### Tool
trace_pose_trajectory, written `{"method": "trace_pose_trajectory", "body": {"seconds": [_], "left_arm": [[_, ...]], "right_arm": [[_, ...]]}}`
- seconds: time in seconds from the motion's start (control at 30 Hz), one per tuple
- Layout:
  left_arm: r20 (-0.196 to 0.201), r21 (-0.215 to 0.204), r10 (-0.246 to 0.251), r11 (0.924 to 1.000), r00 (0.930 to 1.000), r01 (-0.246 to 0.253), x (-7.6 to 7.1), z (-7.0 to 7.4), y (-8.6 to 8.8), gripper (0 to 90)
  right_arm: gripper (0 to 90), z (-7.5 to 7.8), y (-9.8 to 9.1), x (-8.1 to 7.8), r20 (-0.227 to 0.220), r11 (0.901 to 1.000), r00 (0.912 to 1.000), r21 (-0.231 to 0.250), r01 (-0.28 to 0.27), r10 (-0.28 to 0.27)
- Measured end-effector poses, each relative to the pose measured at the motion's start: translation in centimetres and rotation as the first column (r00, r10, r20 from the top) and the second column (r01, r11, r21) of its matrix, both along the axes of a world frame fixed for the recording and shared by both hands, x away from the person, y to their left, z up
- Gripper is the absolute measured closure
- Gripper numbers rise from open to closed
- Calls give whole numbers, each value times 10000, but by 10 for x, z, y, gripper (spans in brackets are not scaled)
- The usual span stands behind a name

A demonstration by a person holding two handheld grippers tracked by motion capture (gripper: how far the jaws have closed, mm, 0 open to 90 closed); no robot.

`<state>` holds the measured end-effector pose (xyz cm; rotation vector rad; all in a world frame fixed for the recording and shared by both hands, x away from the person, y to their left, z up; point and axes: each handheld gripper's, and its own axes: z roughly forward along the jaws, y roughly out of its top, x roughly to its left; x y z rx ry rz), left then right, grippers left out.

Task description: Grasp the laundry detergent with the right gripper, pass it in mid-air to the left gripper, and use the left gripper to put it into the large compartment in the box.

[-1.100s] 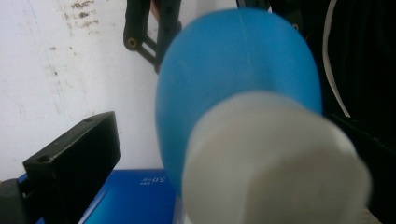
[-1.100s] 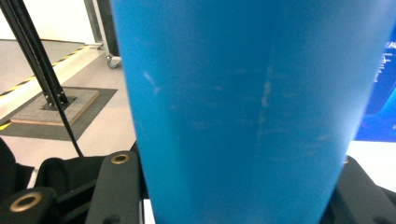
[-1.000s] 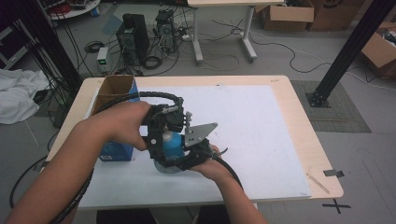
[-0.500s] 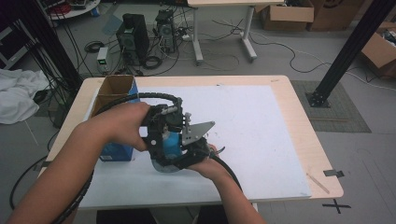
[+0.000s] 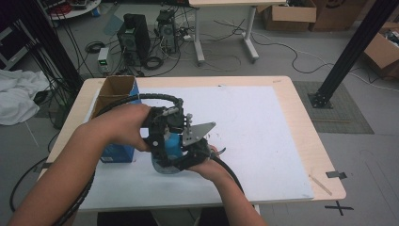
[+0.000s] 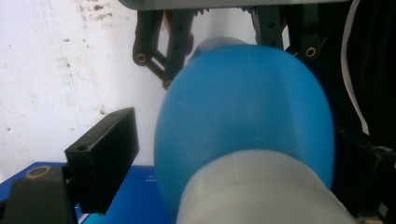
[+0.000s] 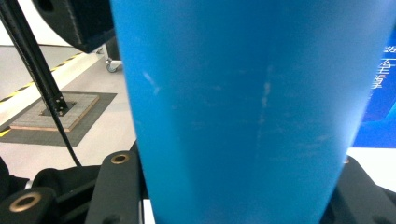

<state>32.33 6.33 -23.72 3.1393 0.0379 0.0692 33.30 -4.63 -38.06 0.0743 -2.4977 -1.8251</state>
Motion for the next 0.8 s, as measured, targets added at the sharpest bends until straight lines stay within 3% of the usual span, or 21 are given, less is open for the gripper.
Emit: {"method": "trace_pose_trajectory", "body": {"seconds": [0.8], "left_arm": [[-3, 138, -22, 9999, 10000, 23, -1, 1, 1, 295]], "right_arm": [[476, 0, 1, 0, -106, 10000, 9999, 11, 6, -6]]}}
